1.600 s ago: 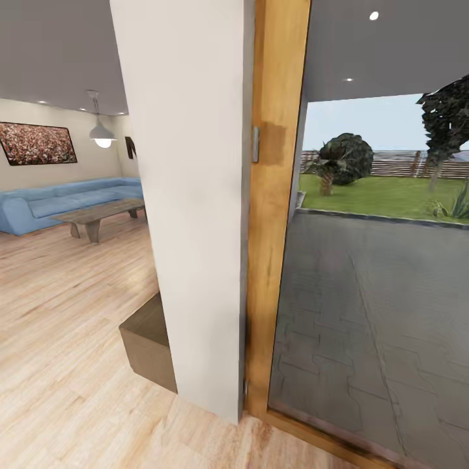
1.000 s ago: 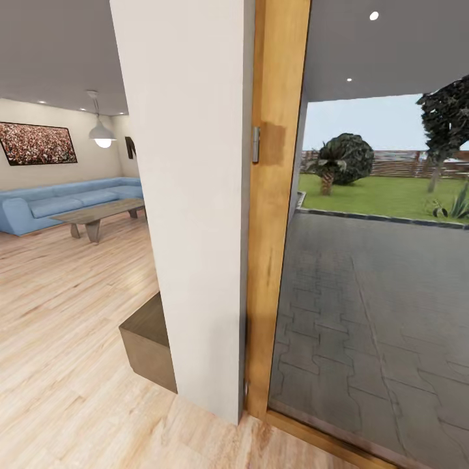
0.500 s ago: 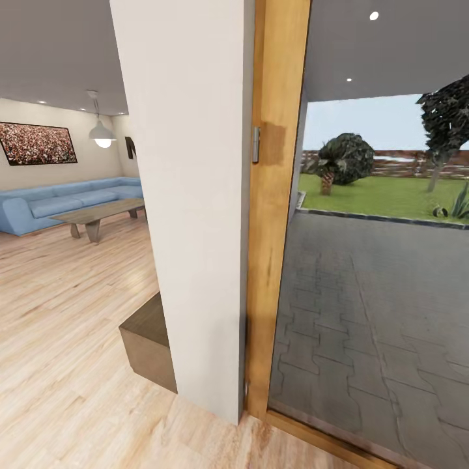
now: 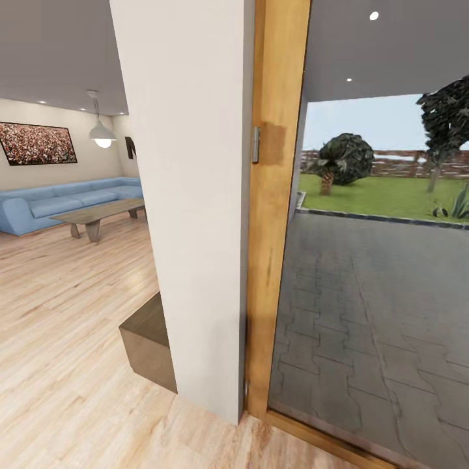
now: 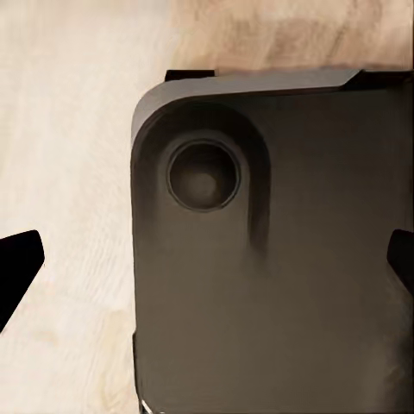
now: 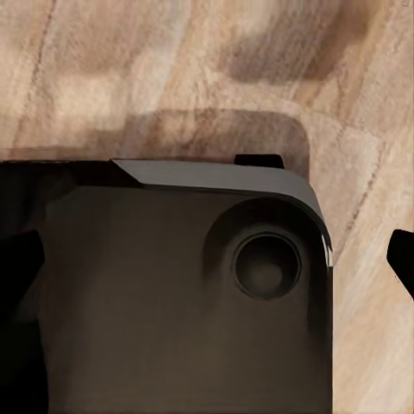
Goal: In the kitchen, take the Vidalia onion out of the sink, dice it on the chopping board with the paring knife, put the diced onion into the bowl on the countertop, then place both the paring knife and the chopping board into the sink.
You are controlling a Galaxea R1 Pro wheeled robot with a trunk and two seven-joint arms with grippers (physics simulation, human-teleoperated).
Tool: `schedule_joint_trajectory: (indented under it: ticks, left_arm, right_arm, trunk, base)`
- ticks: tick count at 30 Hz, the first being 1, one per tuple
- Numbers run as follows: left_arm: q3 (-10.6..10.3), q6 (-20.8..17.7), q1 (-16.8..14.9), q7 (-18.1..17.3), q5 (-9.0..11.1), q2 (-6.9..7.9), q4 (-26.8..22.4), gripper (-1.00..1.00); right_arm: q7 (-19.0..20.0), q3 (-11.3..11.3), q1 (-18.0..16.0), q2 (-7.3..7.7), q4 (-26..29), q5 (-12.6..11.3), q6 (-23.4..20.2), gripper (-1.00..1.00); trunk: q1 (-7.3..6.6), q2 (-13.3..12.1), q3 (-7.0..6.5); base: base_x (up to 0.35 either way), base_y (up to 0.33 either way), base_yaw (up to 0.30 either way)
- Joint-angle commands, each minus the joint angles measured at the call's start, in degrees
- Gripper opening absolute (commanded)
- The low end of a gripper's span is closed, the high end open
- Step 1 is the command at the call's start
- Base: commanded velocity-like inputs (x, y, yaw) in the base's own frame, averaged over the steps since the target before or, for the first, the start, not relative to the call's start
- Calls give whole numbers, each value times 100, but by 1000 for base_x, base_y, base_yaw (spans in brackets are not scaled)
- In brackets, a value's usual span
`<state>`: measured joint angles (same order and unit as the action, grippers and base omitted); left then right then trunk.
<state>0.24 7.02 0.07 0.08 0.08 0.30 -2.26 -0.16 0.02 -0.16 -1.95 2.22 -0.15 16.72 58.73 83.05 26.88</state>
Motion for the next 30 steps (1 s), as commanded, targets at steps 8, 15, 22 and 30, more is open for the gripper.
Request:
schedule_joint_trajectory:
  ticks: [8,15,22,30]
  left_arm:
    - [9,552,1,9,1,21,-531,100]
    - [16,571,-2,17,20,13,-1063,100]
    - [36,607,1,7,35,12,-1324,100]
    - [23,984,0,-11,29,-47,-1765,100]
  right_arm:
    - [-1,-2,-1,13,709,4,108,100]
    - [-1,-2,-1,26,1350,6,112,100]
    - [-1,-6,-1,4,1983,-4,112,100]
    - [-1,-2,-1,3,2692,5,110,100]
  trunk:
    - [0,3,5]
    - [0,3,5]
    - [0,3,5]
    - [0,3,5]
  base:
    - [0,0,0]
    - [0,0,0]
    - [0,0,0]
    - [0,0,0]
